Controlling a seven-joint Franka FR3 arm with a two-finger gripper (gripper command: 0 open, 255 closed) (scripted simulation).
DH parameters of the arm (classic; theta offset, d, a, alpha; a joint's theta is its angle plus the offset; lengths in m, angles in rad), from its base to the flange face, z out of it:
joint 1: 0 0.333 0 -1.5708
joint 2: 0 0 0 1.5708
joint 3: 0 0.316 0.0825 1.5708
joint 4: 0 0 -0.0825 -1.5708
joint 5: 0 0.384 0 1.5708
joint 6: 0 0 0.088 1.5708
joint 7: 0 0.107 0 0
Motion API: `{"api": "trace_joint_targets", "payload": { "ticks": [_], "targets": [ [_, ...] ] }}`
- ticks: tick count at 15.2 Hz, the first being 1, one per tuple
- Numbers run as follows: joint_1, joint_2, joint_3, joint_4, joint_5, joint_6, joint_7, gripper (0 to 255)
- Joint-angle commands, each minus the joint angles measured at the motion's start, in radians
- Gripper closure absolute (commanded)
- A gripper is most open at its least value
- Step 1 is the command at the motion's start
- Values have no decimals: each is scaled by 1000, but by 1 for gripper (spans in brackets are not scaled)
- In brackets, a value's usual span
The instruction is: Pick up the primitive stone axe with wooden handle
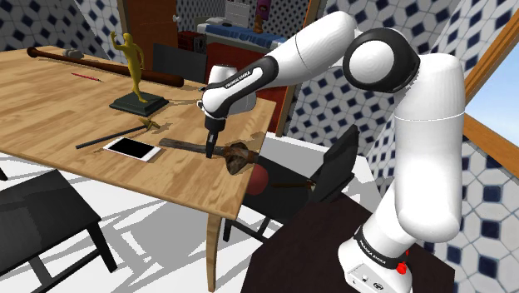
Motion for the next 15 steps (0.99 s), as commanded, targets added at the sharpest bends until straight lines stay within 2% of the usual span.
{"api": "trace_joint_targets", "payload": {
  "ticks": [1, 3, 15],
  "targets": [
    [1, 2, 1, -2, 0, -2, 0, 255],
    [1, 5, 1, -1, 0, 0, 0, 255],
    [3, -92, -4, 27, -12, -124, 19, 255]
  ]
}}
